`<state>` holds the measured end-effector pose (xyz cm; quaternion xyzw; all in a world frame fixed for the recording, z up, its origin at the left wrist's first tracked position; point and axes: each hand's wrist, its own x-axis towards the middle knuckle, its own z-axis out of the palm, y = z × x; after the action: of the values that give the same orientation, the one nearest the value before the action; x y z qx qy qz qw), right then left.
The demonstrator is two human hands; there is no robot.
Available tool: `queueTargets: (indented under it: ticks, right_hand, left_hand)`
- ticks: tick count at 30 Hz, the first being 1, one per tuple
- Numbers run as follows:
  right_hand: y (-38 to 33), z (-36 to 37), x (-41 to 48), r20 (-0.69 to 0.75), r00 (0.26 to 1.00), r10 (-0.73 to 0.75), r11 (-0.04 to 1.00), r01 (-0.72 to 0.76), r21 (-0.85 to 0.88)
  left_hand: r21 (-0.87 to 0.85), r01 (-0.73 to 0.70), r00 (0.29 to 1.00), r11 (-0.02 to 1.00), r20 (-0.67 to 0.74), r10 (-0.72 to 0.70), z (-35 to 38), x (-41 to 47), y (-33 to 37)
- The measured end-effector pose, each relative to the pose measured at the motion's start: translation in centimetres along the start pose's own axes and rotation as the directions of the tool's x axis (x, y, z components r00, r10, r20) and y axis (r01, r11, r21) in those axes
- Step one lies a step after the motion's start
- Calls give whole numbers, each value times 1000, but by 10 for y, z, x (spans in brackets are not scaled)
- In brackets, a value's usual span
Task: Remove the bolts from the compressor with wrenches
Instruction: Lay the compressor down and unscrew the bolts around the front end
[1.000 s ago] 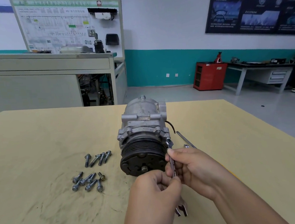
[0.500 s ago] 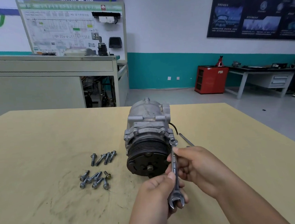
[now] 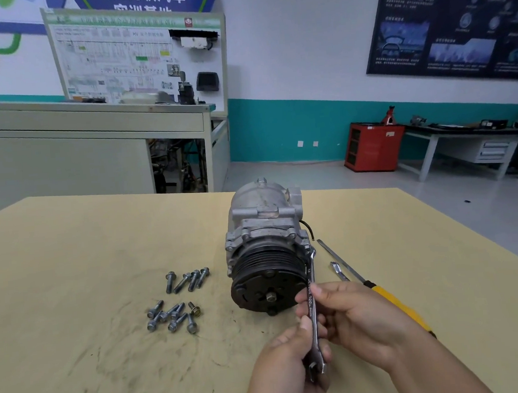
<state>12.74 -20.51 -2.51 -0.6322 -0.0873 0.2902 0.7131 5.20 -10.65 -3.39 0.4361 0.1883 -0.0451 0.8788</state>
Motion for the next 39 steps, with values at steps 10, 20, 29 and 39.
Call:
queueTargets:
  ticks: [10,20,29,39]
  right_hand:
    - [-5,-6,-7,-152,988,23,999,-28,-31]
    - [-22,-3,-10,-260,961,-94,989,60,-137]
    - [-17,-1,-12,-225,971,-85,992,61,-115]
    - [-18,-6,-10,-216,975,56,997,-45,55]
  left_hand:
    - [-74,83,995,994,58,-78,14,1,-14]
    - [45,-35,988,998,154,27,25,-2,-6]
    - [-133,28,988,991,156,-7,25,-4,-6]
    - [-110,66,982,992,184,-45,24,-3,-5]
